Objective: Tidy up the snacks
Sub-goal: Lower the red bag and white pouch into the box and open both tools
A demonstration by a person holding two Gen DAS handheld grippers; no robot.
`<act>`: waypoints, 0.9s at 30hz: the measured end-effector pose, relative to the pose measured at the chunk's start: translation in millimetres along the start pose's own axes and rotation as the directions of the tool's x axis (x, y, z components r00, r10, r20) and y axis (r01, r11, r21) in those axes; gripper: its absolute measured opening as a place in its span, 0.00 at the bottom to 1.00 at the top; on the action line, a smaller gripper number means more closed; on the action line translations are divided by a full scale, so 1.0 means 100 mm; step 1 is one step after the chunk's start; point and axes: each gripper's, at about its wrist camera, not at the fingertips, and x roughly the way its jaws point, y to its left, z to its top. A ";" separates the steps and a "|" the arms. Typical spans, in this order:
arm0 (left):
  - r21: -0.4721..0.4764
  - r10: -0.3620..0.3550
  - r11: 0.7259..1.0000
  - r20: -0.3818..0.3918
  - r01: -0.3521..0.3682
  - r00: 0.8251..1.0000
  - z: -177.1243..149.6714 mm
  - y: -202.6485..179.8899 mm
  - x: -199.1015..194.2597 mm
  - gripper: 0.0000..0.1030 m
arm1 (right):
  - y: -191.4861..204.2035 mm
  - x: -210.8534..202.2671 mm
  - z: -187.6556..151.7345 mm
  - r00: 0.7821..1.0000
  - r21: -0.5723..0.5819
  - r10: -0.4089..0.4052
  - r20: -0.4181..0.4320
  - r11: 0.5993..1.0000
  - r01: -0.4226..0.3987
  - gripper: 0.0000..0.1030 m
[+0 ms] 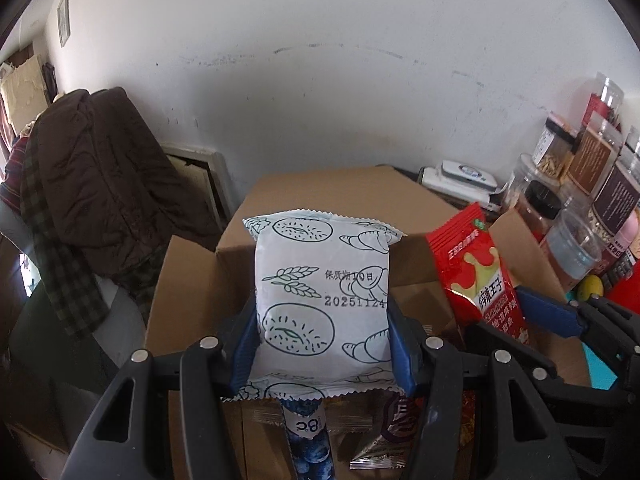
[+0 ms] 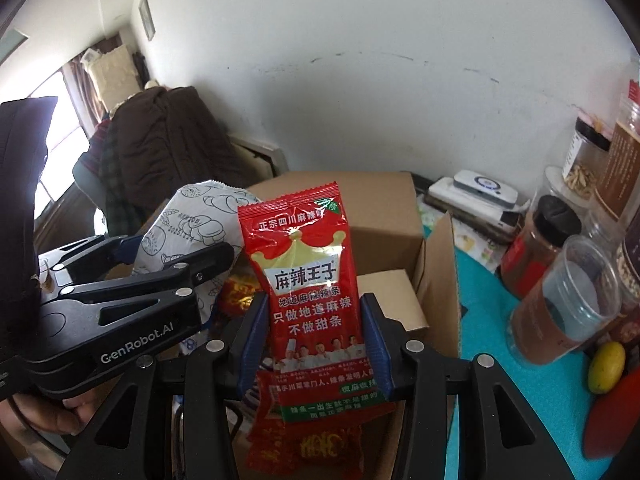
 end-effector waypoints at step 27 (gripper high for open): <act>0.063 0.113 0.992 -0.016 -0.112 0.993 -0.02 -0.12 -0.39 0.54 | 0.11 -0.44 -0.01 0.995 -0.005 -0.090 0.043 0.996 0.090 0.50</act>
